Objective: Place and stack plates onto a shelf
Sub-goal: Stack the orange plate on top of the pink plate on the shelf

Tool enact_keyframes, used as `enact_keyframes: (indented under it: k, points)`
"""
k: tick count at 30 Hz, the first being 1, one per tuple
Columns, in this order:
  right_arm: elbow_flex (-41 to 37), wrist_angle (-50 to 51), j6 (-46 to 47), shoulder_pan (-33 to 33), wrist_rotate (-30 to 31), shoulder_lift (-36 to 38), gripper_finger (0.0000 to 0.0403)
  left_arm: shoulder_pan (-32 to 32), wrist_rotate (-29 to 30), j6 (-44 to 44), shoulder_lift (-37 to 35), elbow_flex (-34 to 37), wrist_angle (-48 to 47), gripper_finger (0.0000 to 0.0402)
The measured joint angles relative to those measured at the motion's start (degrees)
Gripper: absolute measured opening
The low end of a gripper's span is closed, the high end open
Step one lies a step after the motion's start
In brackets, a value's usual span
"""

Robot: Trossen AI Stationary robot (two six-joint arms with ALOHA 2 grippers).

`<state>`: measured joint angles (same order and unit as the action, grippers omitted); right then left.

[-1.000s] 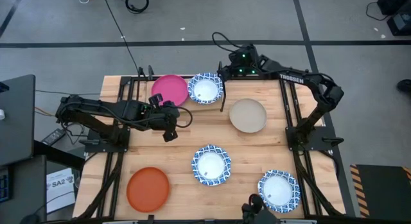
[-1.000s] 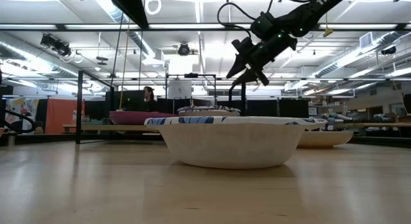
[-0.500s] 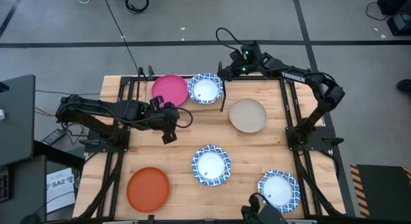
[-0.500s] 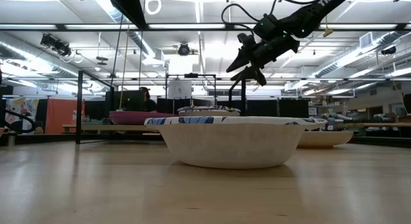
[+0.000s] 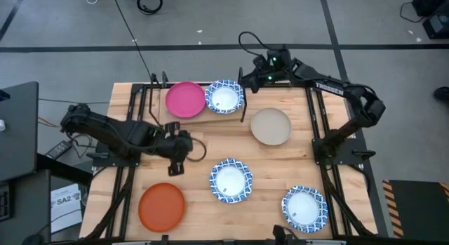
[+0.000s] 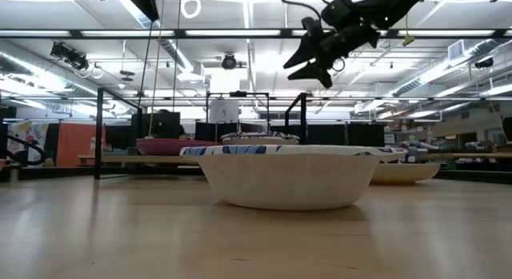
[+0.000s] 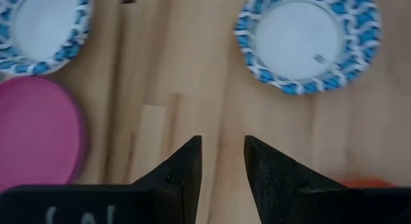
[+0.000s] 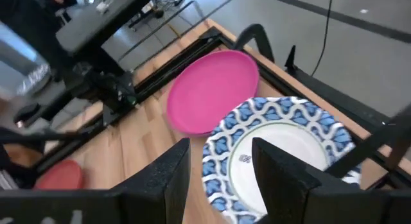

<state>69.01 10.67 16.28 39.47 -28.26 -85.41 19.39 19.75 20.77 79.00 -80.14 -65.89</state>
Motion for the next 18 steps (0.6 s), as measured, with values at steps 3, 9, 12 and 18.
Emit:
enact_keyframes:
  k: [3,9,12,18]
  points:
    - [0.0,2.7,-2.2,-3.5,3.7,1.7,0.0172,3.0,0.0,2.0,0.0,0.0,0.0,0.0123]
    - [0.0,9.0,-4.9,-12.5,9.8,4.5,0.0172,8.5,0.1,5.7,0.1,0.0,0.0,0.0123]
    - [0.0,11.5,-4.9,-17.6,11.1,5.3,0.0172,10.5,1.1,7.1,1.0,0.0,0.0,0.0123]
    - [0.0,13.4,-4.5,-27.8,14.0,5.7,0.0172,13.9,1.5,6.7,2.8,0.8,0.5,0.0123]
